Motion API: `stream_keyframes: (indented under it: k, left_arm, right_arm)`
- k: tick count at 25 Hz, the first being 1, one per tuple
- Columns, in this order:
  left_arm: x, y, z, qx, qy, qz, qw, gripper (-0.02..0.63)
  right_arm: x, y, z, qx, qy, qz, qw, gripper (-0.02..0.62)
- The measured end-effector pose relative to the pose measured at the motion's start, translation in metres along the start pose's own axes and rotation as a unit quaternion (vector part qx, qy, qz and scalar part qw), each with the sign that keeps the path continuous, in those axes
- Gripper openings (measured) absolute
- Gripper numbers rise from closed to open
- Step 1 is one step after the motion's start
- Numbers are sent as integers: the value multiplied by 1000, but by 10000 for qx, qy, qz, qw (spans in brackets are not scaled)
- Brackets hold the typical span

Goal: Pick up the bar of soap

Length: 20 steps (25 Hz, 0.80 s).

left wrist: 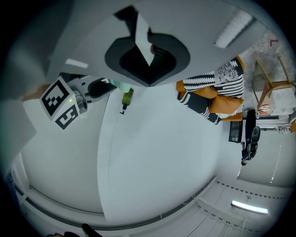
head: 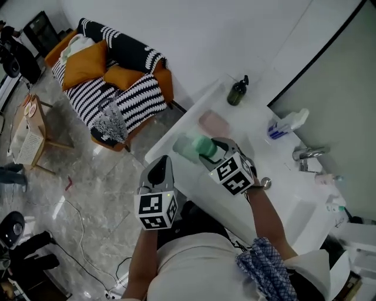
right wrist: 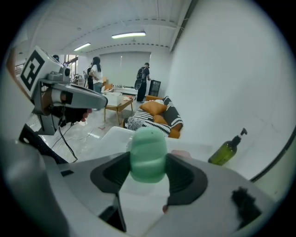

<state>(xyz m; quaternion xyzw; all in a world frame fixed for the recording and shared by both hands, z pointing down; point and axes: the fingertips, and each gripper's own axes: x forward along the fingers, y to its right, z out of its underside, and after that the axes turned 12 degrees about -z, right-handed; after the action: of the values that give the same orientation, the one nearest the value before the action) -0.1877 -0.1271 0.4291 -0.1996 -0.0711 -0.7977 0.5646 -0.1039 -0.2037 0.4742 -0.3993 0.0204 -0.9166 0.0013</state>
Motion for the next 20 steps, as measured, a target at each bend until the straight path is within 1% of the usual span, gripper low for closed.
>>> stream_keyframes:
  k: [5,13,20]
  left_arm:
    - [6,18,-2,-46,-6,263,9996,8]
    - [13,59,5,158,-107,845,9962,8]
    - [20,99,6,350,-161,1323,9905,8]
  right_arm:
    - [-21,4,19,329,11,318,9990,255]
    - [-53,10,56,892,-1,821,9926,255]
    - [-81,11,93,1318,-65,1197,9840,255]
